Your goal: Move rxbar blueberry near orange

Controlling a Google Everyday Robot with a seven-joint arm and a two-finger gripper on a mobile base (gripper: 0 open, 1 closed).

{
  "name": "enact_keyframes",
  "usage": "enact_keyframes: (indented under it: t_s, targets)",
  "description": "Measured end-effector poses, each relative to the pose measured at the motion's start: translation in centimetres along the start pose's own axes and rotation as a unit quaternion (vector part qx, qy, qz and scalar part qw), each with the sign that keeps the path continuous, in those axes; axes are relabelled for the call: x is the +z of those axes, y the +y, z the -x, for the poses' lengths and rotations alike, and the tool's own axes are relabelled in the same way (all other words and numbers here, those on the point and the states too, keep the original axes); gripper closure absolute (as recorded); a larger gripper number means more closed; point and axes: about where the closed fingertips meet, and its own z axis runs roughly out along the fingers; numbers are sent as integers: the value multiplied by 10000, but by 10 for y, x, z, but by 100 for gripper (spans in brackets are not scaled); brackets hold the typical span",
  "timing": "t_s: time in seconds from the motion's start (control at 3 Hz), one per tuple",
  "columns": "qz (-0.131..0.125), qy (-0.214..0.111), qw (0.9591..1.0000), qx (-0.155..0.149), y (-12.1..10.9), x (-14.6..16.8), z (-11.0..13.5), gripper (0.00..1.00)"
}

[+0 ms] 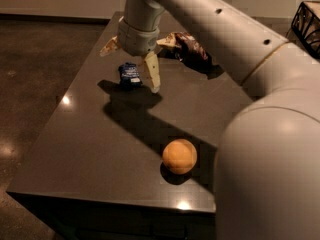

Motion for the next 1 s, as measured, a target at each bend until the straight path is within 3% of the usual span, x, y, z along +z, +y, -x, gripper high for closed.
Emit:
enact_keyframes:
  t_s: [0.33, 1.0]
  targets:
    - [304, 179, 9971, -678, -13, 23, -3, 0]
    - [194, 860, 9876, -1296, -23, 31, -37, 0]
